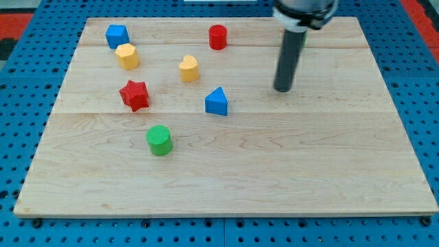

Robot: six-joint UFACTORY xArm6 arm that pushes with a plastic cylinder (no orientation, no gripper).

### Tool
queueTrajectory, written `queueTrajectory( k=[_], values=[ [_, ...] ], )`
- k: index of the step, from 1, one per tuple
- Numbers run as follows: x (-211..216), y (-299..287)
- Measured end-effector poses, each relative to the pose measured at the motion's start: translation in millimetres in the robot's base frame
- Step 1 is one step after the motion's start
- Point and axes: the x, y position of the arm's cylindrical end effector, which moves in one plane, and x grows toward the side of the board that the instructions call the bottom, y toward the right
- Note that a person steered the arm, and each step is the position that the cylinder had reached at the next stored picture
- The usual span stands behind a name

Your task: Push the blue triangle into the green circle

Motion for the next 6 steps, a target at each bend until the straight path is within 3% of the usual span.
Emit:
queueTrajectory(
  k=[2,5,6],
  values=[
    [31.0,-141.9],
    [109.1,-116.5],
    [81.8,-172.9]
  ],
)
